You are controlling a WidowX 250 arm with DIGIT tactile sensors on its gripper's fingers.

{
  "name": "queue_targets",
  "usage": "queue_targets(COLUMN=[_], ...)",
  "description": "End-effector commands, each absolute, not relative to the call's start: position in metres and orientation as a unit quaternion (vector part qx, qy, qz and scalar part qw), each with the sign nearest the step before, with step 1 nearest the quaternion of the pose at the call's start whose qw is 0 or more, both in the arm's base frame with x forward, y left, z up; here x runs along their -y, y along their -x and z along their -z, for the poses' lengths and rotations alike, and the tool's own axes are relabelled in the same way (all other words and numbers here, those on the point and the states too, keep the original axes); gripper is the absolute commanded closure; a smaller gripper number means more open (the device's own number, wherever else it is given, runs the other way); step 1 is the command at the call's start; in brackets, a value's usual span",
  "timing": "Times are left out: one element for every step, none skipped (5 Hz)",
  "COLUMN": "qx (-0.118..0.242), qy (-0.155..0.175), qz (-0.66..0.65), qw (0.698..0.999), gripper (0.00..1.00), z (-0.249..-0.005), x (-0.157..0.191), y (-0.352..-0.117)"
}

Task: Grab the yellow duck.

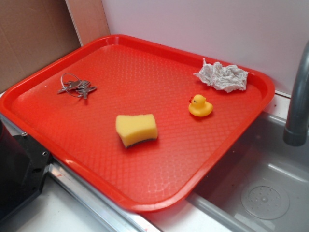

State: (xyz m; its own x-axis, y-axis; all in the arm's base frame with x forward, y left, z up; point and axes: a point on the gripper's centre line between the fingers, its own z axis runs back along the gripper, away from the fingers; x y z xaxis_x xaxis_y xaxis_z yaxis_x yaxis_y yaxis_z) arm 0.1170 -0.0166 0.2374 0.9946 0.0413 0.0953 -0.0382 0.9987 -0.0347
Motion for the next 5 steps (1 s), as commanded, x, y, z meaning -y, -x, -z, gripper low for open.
queue_targets(qx=[0.048, 0.042, 0.082, 0.116, 0.152], qy=[0.016, -0.006, -0.022, -0.021, -0.043], qz=[-0.02, -0.072, -0.133, -0.155, -0.171], qw=[0.999, 0.996, 0.987, 0.981, 0.973], gripper=[0.0, 0.0, 0.0, 0.0, 0.0], z=[-0.237, -0.217, -0.205, -0.19, -0.165], x=[0.017, 0.027, 0.036, 0.05, 0.073], y=[-0.117, -0.141, -0.156, -0.172, -0.194])
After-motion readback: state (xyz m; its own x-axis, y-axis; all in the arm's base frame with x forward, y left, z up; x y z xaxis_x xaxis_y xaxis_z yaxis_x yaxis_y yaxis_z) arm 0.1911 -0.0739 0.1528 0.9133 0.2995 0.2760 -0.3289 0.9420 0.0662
